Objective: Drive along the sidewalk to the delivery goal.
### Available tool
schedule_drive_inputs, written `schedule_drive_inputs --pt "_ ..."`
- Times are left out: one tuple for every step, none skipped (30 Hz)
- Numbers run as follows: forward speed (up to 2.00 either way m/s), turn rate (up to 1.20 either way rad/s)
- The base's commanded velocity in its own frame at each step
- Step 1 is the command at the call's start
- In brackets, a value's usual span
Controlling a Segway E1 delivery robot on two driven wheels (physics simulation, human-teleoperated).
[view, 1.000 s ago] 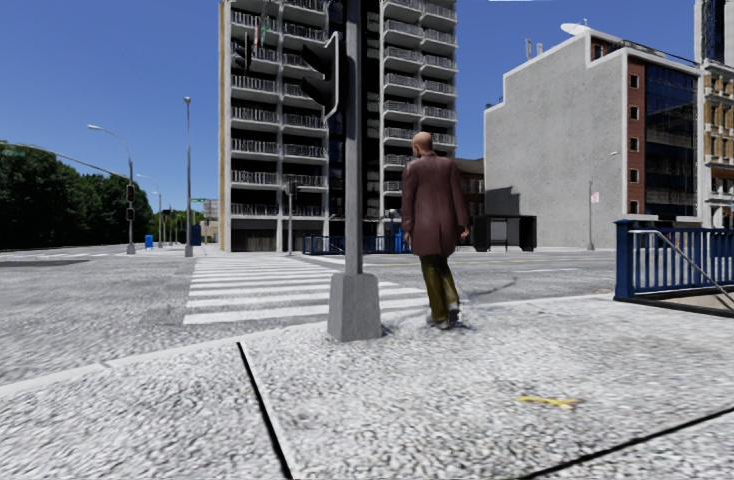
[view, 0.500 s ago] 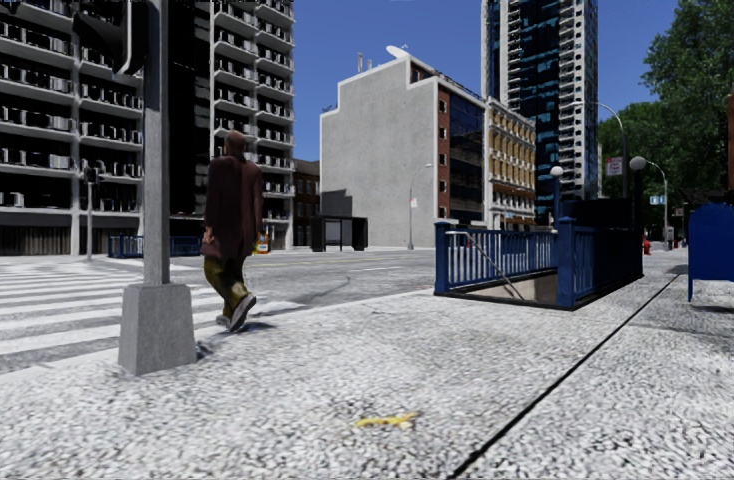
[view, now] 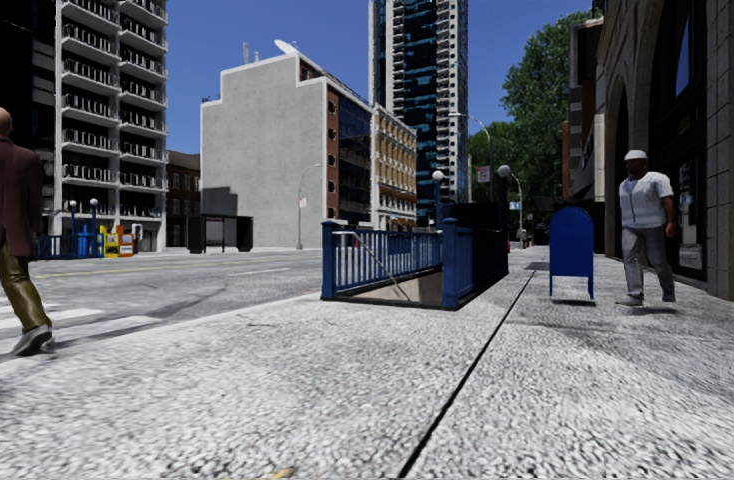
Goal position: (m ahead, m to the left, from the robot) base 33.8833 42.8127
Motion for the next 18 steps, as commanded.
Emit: schedule_drive_inputs --pt "1.03 0.00" --pt "1.03 0.00" --pt "1.03 0.00" --pt "1.03 0.00" --pt "1.03 0.00" --pt "1.03 0.00" --pt "1.03 0.00" --pt "1.03 0.00" --pt "1.03 0.00" --pt "1.03 0.00" --pt "1.03 0.00" --pt "0.93 0.00" --pt "0.93 0.00" --pt "0.76 0.00" --pt "0.67 0.00" --pt "0.62 0.00" --pt "0.61 0.00" --pt "0.60 0.00"
